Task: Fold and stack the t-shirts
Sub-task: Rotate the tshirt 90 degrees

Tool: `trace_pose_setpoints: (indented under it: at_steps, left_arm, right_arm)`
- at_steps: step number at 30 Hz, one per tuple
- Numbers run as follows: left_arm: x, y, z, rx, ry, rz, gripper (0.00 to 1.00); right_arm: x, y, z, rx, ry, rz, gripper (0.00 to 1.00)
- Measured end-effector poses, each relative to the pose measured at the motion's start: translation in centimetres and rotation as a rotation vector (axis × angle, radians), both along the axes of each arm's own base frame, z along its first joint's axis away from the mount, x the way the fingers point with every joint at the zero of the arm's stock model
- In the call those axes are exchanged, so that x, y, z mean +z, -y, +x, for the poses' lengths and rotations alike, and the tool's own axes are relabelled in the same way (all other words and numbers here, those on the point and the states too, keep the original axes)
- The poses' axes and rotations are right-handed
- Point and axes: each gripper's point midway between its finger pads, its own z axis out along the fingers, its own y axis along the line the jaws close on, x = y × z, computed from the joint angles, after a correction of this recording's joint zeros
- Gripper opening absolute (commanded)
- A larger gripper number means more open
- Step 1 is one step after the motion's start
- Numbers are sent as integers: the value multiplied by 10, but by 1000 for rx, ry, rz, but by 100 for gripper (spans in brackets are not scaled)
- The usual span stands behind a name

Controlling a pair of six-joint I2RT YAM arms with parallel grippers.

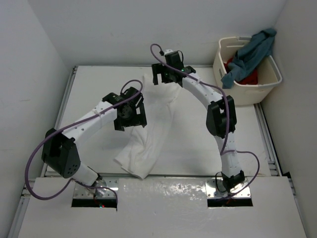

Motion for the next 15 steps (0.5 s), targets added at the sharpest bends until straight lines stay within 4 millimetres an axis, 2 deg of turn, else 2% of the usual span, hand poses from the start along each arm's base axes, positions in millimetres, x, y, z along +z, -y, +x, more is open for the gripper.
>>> trace_pose_setpoints:
  at_steps: [2,4,5,8,12,13,15]
  left_arm:
    - [-5,-5,5,-8,8,4,100]
    - [-11,-5,6,-30,4,5,100]
    - [-15,-4,6,-45,-1,5,100]
    - [-23,-2,6,-83,-20,9,100]
    - [-32,-3,10,-110,-28,15,100]
    - [-34,-4,10,-114,-34,14,100]
    - [-39,-7,11,-111,-46,8,100]
  right_arm:
    - [11,-11,-17,5,-8,-11,99]
    - [8,-22,-29,0,-29,-16,99]
    - [1,-28,-36,-3,-53,-20,99]
    - [-40,-37,-54,-29,-158,-57,99]
    - [-117,-20,-74,-98,-328,-159,99]
    - [-125,-15,-72,-118,-331,-181,99]
    - [-119,-17,-67,-132,-320,-174,99]
